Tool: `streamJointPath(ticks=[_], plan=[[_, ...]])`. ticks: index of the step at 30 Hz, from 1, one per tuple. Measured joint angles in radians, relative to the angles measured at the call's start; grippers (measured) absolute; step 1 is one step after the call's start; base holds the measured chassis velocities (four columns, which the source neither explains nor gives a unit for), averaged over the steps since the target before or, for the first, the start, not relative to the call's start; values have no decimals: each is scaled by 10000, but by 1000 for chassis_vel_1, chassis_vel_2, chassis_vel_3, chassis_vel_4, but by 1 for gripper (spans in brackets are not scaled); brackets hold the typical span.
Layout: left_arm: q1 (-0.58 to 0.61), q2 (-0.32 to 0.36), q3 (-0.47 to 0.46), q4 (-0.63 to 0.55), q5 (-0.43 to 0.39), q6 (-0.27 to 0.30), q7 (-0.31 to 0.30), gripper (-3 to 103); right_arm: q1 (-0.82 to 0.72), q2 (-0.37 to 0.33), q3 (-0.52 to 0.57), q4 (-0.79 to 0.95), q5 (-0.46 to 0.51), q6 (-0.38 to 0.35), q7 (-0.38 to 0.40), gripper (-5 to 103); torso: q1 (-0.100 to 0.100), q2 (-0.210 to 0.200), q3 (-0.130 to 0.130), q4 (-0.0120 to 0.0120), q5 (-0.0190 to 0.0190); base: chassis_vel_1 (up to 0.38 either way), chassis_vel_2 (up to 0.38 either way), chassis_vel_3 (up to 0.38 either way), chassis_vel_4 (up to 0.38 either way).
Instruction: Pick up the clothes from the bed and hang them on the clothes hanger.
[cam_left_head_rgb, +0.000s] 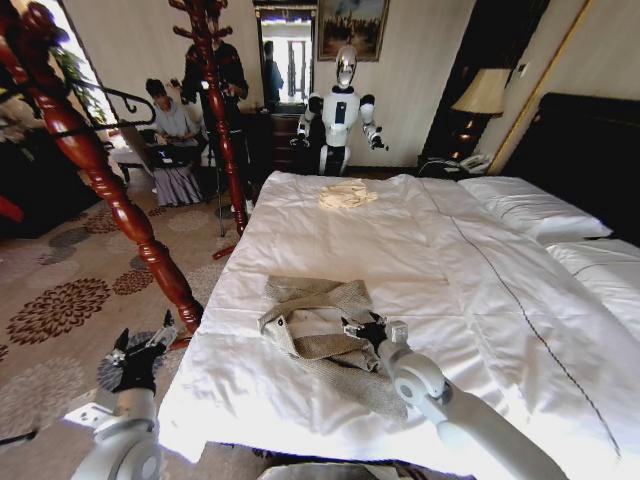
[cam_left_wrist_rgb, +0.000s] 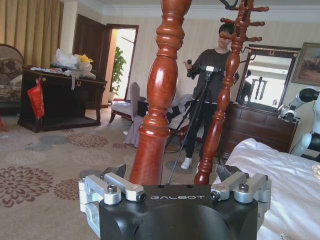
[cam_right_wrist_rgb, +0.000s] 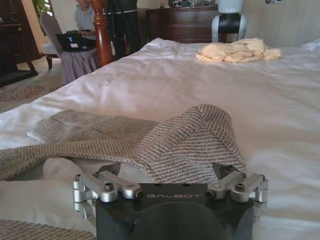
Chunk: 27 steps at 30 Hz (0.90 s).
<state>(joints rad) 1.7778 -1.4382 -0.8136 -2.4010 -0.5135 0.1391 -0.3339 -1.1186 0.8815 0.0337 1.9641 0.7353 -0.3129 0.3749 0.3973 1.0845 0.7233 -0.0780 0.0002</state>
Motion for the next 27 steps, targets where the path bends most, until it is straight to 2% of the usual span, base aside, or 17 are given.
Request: streamJointPath(ticks=[2,9,16,17,21,24,26,27], plan=[[40,-27,7,-76,0,27,-20,100,109,75,-153,-429,-640,255,-368,100,1,0,0,-1,1,0,0,0,0],[124,-29,-68,-159,-2,40,-62,100,329,302,-601,-971,-1602,445,-562,100,0,0,0,0,0,0,0,0,0],[123,-47,-48,-171,-3,45,-74,100,413,582,-860,-1441,-2608,421,-116,100,0,0,0,-1,-1,0,0,0,0],[113,-49,-41,-163,-3,46,-77,100,416,633,-880,-1540,-2825,401,31,103,0,0,0,-1,-1,0,0,0,0],[86,-57,-22,-110,4,47,-81,100,421,791,-888,-1691,-2913,386,462,97,0,0,0,-1,-1,0,0,0,0],[48,-59,2,-50,23,47,-88,100,429,965,-889,-1800,-2846,522,820,82,0,0,0,-1,-1,0,0,0,0],[38,-59,6,-40,26,47,-87,100,429,988,-889,-1808,-2836,585,847,82,0,0,0,-1,-1,0,0,0,0],[29,-59,9,-31,28,46,-88,100,429,1003,-889,-1808,-2824,662,854,77,0,0,0,-1,0,0,0,0,0]])
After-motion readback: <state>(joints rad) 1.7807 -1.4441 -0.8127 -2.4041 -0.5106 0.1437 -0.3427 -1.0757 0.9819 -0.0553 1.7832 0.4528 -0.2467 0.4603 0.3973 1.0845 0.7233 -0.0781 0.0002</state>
